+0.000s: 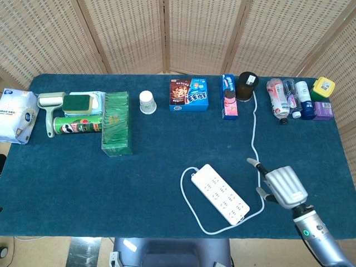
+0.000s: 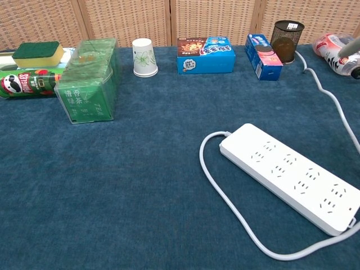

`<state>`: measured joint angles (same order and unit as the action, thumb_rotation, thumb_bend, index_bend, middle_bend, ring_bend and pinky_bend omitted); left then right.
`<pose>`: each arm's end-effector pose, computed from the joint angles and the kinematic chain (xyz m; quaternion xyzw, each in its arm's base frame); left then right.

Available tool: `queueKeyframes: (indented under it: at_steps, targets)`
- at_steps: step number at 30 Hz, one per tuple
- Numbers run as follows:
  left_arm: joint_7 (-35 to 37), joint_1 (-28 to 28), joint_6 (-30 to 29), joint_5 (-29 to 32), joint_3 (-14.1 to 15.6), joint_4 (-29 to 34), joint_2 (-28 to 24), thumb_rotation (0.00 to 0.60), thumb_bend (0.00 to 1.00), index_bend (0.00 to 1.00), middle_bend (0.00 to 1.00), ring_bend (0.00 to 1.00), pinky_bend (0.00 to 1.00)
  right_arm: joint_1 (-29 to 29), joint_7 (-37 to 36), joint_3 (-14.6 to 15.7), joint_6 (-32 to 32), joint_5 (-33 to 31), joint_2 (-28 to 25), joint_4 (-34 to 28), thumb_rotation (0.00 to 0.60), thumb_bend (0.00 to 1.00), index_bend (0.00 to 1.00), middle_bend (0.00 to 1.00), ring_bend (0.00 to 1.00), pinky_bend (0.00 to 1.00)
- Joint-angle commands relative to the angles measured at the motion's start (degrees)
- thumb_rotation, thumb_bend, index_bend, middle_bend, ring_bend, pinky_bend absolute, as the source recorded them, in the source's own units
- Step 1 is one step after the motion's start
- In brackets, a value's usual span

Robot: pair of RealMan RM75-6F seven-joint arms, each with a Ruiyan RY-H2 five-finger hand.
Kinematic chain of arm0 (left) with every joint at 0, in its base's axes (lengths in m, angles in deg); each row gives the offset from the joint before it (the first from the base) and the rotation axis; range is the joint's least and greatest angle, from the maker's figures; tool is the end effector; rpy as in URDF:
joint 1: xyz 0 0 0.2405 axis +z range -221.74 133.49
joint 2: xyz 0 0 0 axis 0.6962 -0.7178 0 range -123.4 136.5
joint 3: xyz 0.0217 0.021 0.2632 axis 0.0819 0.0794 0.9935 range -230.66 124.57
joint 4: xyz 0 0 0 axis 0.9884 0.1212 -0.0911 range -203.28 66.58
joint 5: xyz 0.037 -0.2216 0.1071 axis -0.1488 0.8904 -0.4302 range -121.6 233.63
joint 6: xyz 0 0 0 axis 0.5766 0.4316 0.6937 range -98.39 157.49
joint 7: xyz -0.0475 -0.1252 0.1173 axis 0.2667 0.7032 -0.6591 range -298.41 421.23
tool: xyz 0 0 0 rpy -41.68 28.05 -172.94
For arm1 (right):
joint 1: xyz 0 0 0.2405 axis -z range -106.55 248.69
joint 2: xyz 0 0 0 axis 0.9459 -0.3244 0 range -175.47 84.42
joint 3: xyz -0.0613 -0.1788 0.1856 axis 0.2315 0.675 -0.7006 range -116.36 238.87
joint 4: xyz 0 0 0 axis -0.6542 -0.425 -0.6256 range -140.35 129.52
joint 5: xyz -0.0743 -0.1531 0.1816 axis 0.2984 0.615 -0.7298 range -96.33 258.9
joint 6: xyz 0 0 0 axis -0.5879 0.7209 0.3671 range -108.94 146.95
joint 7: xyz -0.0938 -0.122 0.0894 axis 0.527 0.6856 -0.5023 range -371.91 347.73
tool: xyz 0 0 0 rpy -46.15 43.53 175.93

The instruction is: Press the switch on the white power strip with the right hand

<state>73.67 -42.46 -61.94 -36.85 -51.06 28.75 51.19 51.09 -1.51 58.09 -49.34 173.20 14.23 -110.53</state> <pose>-0.3395 0.1595 0.2274 -0.6099 -0.3813 -0.3692 0.5885 -0.2206 -0.2735 0.0771 0.7483 -0.3159 0.3783 0.4439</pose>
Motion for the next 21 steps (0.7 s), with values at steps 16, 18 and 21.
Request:
queueKeyframes:
  at_steps: [16, 18, 21]
  targets:
    - [3.4, -1.1, 2.9, 1.9, -0.1, -3.6, 1.1, 0.600, 0.05, 0.00, 0.00, 0.00, 0.00, -12.7, 26.8, -2.4, 15.0, -22.7, 8.4, -8.0, 0.600, 0.79, 0.27, 1.00, 1.00, 1.00]
    - [3.5, -1.2, 2.9, 2.0, -0.1, -3.6, 1.1, 0.600, 0.05, 0.00, 0.00, 0.00, 0.00, -13.4, 28.3, -2.4, 14.8, -24.1, 9.4, -8.0, 0.600, 0.79, 0.27, 1.00, 1.00, 1.00]
    - [3.2, -1.1, 2.8, 1.9, -0.1, -3.5, 1.0, 0.600, 0.05, 0.00, 0.00, 0.00, 0.00, -14.7, 30.9, -2.5, 14.4, -26.9, 11.4, -7.8, 0.600, 0.79, 0.28, 1.00, 1.00, 1.00]
